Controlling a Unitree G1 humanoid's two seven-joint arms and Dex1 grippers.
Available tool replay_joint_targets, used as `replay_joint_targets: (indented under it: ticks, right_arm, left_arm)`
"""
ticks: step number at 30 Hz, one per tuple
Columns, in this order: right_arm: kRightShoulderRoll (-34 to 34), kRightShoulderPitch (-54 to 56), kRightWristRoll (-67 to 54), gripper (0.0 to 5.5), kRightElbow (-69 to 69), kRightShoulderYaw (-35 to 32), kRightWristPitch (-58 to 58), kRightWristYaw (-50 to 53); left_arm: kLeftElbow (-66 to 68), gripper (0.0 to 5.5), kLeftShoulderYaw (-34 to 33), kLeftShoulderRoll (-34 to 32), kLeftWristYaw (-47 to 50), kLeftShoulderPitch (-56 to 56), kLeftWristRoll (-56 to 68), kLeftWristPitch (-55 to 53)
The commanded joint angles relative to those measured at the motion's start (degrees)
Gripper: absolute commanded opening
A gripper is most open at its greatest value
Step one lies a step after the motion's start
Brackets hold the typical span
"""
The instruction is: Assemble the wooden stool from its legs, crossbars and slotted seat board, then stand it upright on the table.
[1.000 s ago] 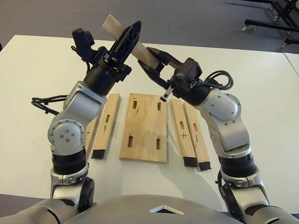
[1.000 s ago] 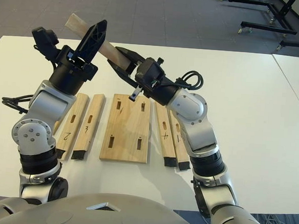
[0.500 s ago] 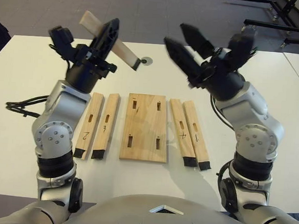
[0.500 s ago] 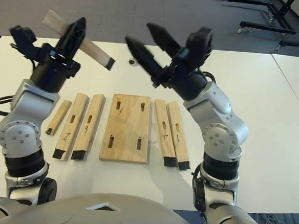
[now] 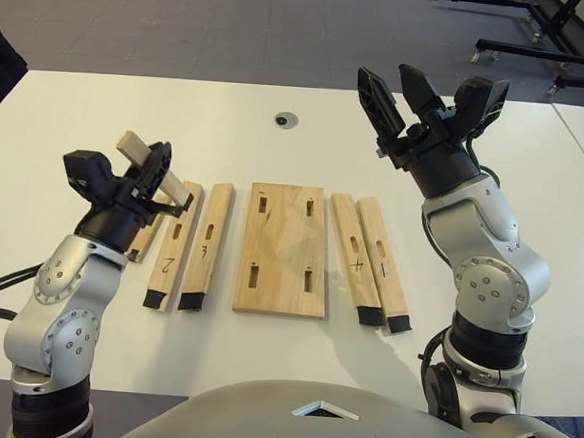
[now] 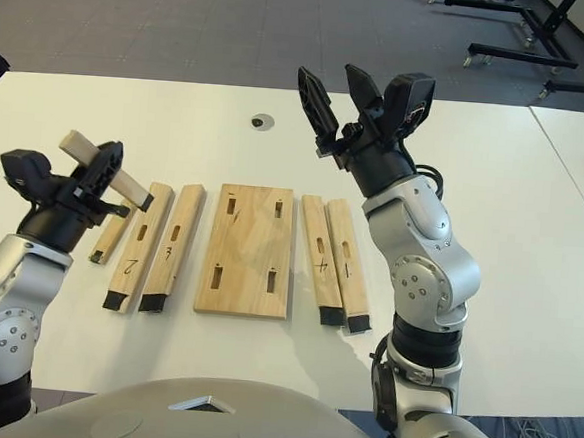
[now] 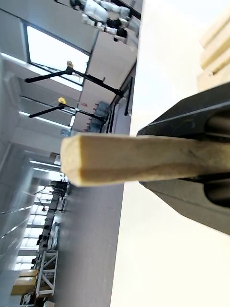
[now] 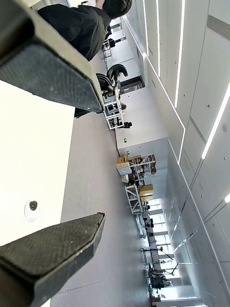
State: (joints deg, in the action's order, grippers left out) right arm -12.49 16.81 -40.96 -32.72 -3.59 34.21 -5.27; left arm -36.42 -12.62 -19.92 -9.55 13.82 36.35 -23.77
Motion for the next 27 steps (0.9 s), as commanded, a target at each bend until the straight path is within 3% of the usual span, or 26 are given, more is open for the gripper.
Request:
replay_joint_targets:
  ticks: [1,9,27]
  right_arm:
    - [-0.32,0.09,2.01,3.82,-0.18,1.61,-0.43,-1.17]
    - [-0.43,-0.92,4.55,3.82,-1.05,3.34,-1.28,-3.04]
    - [1.49,-0.14,4.06,3.82,-2.44,2.62,-3.37,-5.74]
  left_arm:
    - [4.69,0.39,1.19,2.1,-2.49,4.05,-5.5,5.89]
    - [9.05,0.39,-1.13,3.75,-4.21,4.29,-8.28,10.81]
    - [16.46,0.39,1.32,5.19,-5.78,2.03,-14.97,13.4]
